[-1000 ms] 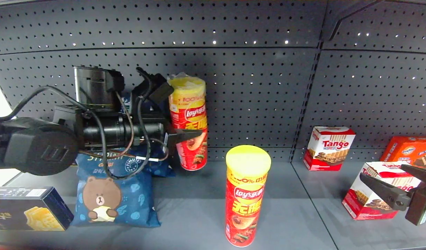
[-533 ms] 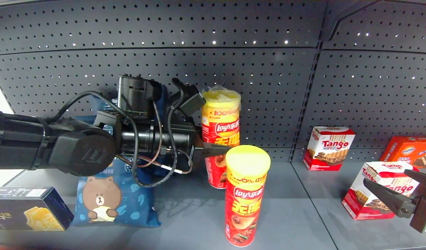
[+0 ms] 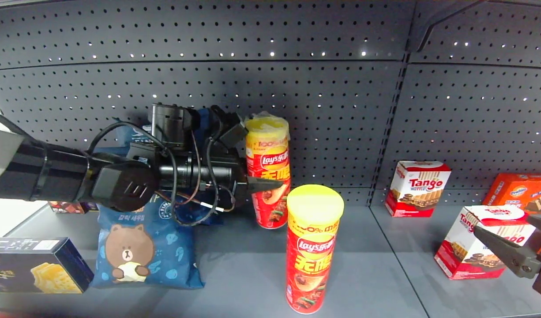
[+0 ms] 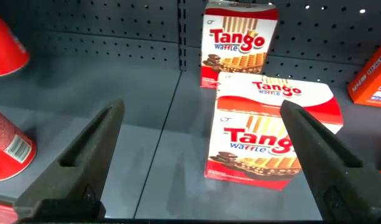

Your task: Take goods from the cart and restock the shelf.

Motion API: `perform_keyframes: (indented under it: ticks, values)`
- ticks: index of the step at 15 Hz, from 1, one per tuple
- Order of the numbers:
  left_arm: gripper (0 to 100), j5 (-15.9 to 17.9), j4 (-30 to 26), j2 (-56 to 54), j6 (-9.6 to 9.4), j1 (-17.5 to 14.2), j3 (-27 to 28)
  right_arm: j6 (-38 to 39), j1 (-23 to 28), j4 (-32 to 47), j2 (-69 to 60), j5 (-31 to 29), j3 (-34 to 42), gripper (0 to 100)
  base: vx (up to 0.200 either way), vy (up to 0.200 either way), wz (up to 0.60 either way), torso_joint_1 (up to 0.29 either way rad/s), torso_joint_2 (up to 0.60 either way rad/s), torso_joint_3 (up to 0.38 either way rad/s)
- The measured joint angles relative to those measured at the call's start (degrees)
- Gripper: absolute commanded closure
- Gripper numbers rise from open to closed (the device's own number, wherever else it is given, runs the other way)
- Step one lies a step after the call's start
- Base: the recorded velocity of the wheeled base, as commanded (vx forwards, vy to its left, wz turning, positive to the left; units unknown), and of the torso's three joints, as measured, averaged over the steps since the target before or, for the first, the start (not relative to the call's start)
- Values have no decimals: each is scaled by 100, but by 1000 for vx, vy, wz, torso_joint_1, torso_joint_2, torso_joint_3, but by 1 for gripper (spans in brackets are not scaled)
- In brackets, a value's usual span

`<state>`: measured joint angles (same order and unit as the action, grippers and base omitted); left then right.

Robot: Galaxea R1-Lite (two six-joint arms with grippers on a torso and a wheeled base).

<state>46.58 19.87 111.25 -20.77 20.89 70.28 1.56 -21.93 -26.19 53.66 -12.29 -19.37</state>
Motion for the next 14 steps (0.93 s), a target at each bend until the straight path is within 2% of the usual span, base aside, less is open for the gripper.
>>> perform_keyframes:
  ticks: [4, 11, 14]
  values:
    - [100, 274, -24, 477, -246, -37, 434, -6, 5, 16, 24, 0, -33, 0, 0, 0, 0, 0, 0, 0]
    - [100, 345, -123, 868, -276, 223, 974, -6, 7, 24, 41, 116, 105, 0, 0, 0, 0, 0, 0, 0]
    - [100, 339, -384, 929, -273, 289, 1235, -9, 16, 18, 39, 129, 144, 0, 0, 0, 0, 0, 0, 0]
